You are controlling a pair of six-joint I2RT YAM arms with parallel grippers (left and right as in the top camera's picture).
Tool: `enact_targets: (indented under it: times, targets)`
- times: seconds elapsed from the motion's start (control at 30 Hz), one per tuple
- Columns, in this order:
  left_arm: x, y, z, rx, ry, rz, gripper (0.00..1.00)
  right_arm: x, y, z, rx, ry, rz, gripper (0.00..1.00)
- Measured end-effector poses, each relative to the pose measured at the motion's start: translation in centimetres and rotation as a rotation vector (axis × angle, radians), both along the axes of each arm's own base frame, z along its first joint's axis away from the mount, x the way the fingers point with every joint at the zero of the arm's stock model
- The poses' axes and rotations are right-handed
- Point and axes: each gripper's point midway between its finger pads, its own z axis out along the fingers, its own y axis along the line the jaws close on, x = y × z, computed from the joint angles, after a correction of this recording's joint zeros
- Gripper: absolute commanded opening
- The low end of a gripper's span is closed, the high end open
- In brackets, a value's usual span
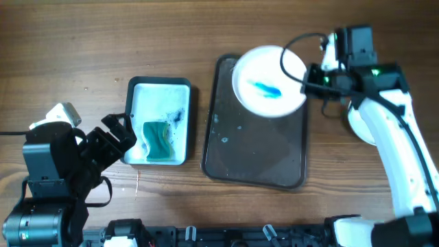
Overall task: Clean dirty plates on tray and stack at the side
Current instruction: 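Move the remaining stained plate down onto the tray with the right gripper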
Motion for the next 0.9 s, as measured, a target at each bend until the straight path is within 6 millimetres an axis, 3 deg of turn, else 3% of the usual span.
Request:
enact_targets:
  times: [0.07,0.17,0.27,0.33,0.37,0.57,0.63,0.77,0.9]
  targets:
    - [0.0,0.0,0.0,0.0,0.0,0.0,1.0,-2.2,-0.5,-2.3,-0.001,0.081,-0.069,0.04]
    - [0.0,0.0,0.0,0.0,-0.001,0.0,1.0,-4.7,0.1,-8.9,0.048,0.189,-0.179,0.04]
    - [0.0,0.0,0.0,0.0,0.0,0.0,1.0,-7.0,2.1,-15.4,0.183,0.236,-0.301,0.04]
    - [0.0,0.0,0.0,0.0,0.001,0.0,1.0,-8.3,3.1,-18.0,0.287,0.254,-0.365,0.32]
    - [0.0,0.0,0.0,0.0,-0.001,0.0,1.0,-8.6,3.8,-18.3,0.35,0.26,-0.393,0.35]
    - [0.0,0.0,0.0,0.0,-0.001,0.0,1.0,-8.3,4.3,-15.8,0.358,0.182,-0.266,0.32]
    - [0.0,0.0,0.0,0.0,0.0,0.0,1.0,-8.1,4.4,-13.6,0.312,0.128,-0.139,0.32]
    - [0.0,0.0,0.0,0.0,-0.001,0.0,1.0,-6.3,4.0,-6.4,0.168,-0.021,0.113,0.34]
    - [0.9,0.0,1.0,-0.003,-0.055,0.0,1.0,-4.5,2.3,-3.3,0.012,-0.128,0.183,0.37]
